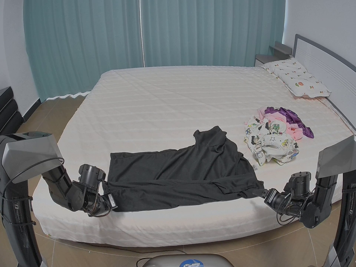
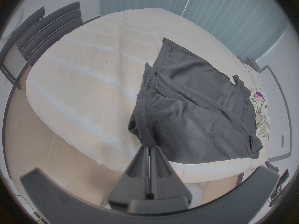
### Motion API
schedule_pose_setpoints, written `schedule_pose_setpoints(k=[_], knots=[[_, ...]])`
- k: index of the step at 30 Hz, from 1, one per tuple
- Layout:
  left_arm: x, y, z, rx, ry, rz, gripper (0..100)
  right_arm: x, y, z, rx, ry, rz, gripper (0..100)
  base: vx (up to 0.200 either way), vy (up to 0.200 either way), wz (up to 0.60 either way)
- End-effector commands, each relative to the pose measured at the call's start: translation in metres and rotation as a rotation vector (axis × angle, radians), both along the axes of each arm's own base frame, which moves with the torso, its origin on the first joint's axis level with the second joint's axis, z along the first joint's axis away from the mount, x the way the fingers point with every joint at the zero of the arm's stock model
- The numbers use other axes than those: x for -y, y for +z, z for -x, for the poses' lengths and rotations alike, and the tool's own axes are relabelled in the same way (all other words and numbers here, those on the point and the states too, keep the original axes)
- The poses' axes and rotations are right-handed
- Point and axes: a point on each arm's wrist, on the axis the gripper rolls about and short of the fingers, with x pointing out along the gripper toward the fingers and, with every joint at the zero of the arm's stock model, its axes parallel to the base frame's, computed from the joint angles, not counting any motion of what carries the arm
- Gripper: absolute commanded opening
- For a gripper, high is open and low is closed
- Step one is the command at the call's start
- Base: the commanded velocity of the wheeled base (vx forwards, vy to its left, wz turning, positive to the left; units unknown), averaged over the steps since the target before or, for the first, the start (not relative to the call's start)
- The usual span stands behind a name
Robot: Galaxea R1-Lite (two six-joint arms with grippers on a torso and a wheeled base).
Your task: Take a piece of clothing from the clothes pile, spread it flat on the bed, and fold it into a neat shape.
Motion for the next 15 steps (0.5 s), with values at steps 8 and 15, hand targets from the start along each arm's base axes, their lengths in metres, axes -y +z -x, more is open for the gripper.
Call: schedule_pose_setpoints(k=[8, 15], knots=[[-0.011, 0.002, -0.004, 0.011, 0.033, 0.006, 0, -0.005, -0.016, -0.033, -0.01, -0.021, 0.009, 100, 0.0, 0.0, 0.0], [-0.012, 0.001, -0.004, 0.007, 0.034, 0.009, 0, -0.006, -0.027, -0.049, 0.014, -0.049, 0.028, 100, 0.0, 0.0, 0.0]])
